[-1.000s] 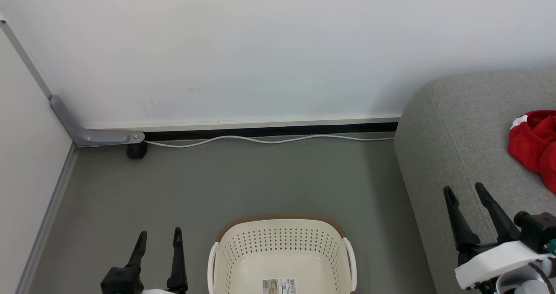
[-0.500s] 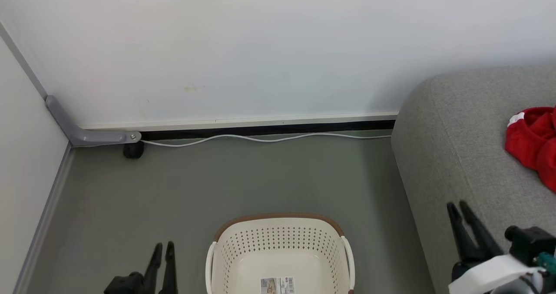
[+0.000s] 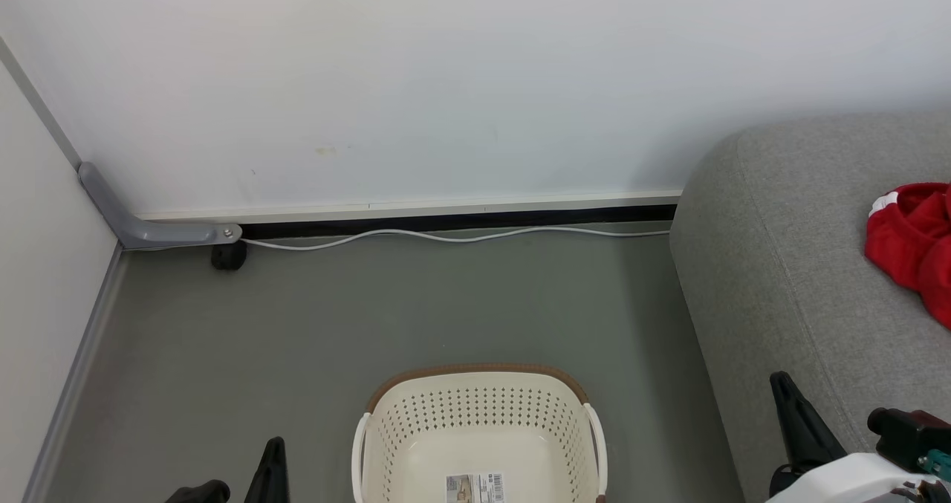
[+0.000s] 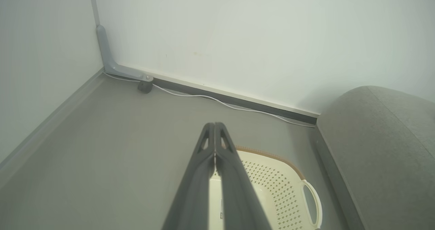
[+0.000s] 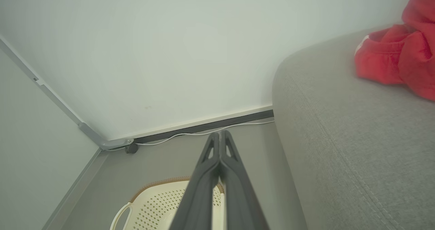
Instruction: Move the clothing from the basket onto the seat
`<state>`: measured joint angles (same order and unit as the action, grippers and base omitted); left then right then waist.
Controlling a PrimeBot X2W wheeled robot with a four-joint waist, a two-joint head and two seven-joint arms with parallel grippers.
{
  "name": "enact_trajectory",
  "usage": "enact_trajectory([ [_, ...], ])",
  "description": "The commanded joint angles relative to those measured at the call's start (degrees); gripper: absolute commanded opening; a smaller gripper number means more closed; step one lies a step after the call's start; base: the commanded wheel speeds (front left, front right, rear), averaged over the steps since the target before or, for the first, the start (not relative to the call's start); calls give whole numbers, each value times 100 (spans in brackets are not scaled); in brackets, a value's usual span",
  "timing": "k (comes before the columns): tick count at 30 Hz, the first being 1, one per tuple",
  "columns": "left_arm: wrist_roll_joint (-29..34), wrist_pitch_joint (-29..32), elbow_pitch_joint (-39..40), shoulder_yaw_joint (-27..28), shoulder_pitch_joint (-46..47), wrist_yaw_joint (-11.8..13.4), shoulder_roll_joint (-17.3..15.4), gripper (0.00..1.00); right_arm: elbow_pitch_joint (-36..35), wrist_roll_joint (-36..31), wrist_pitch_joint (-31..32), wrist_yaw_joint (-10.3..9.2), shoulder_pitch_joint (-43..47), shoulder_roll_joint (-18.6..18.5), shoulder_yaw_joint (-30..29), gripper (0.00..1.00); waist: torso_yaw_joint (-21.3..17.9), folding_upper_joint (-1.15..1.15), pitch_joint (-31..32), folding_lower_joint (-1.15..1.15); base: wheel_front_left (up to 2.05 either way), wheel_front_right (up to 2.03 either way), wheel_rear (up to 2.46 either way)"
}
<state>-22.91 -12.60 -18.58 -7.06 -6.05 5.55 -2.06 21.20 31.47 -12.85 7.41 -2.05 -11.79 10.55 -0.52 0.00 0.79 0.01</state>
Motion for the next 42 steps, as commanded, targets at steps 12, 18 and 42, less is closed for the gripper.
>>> enact_trajectory([
  [12,-880,224,190,220,322,-184,-31,0,-223,761,243,2,-230,38,-256,0,7,0,-13,-1,0,0,0],
  [18,-1243,326,206,289,376,-251,-34,0,-252,1081,344,2,-241,89,-342,0,9,0,-18,-1,0,0,0],
  [42,-2633,713,266,551,583,-509,-45,0,-366,2304,731,3,-283,282,-674,0,20,0,-37,-1,0,0,0],
])
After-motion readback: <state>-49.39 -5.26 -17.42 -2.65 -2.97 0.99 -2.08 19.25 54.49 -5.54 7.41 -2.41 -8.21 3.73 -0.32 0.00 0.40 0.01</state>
